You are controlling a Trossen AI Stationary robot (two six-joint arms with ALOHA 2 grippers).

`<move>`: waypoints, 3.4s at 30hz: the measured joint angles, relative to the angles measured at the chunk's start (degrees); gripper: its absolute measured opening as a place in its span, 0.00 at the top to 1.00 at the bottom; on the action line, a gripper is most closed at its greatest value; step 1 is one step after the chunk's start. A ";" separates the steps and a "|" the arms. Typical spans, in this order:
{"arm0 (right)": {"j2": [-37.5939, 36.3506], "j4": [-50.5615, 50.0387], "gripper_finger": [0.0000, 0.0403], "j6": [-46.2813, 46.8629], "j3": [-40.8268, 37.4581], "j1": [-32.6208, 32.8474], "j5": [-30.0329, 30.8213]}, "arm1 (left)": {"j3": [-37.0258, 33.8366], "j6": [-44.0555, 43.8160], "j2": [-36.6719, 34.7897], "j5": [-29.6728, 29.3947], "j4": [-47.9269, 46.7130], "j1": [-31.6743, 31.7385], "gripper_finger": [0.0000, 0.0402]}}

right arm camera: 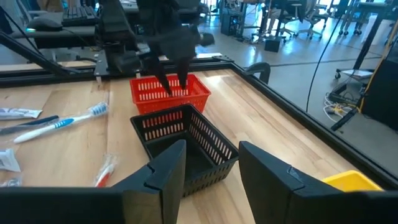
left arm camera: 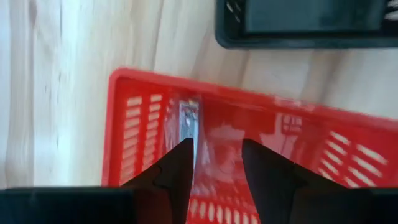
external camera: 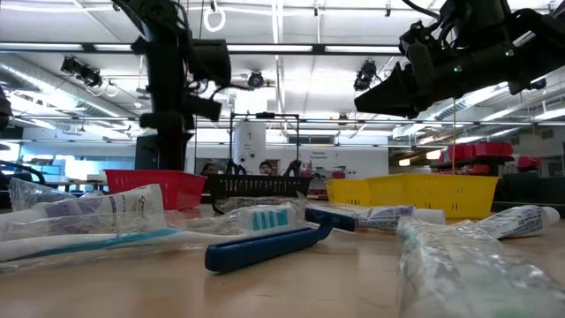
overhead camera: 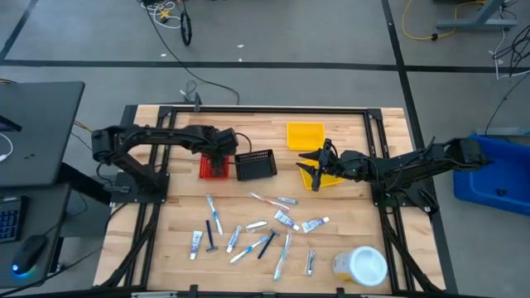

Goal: Pick & Place Travel size toiletries
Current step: Put the white toothpaste into the black bin

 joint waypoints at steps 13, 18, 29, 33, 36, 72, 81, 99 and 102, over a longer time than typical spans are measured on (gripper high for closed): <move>0.00 -1.33 0.57 0.31 -0.02 0.05 -0.04 | 0.43 -8.06 -18.55 0.88 -1.40 -13.58 0.66; 0.00 -1.31 0.59 3.91 -0.02 0.05 -0.08 | 0.35 -12.20 -20.99 -0.16 -1.46 -19.61 0.66; 0.00 -2.69 0.63 4.50 -0.02 0.05 -0.16 | -8.89 -22.94 -21.04 1.65 8.43 -31.53 0.69; 0.00 -2.64 0.64 4.50 -0.02 0.05 -0.28 | -12.75 -27.33 -21.04 3.46 16.92 -35.70 0.69; 0.00 -2.64 0.64 4.50 -0.02 0.05 -0.28 | -15.24 -26.84 -21.04 3.43 23.33 -38.41 0.69; 0.24 -4.72 0.64 10.49 -0.04 0.05 -0.11 | -17.34 -58.72 -10.66 -6.81 40.89 -48.94 0.69; 0.24 -4.72 0.64 10.34 -0.04 0.05 -0.13 | -17.35 -62.63 -10.66 -5.88 40.58 -48.91 0.65; 0.26 -4.72 0.60 10.29 -0.04 0.05 -0.24 | -8.63 -64.13 4.46 6.04 29.64 -48.27 0.50; 0.26 -4.72 0.62 10.29 -0.04 0.05 -0.22 | -6.65 -64.12 5.25 5.33 27.61 -47.91 0.50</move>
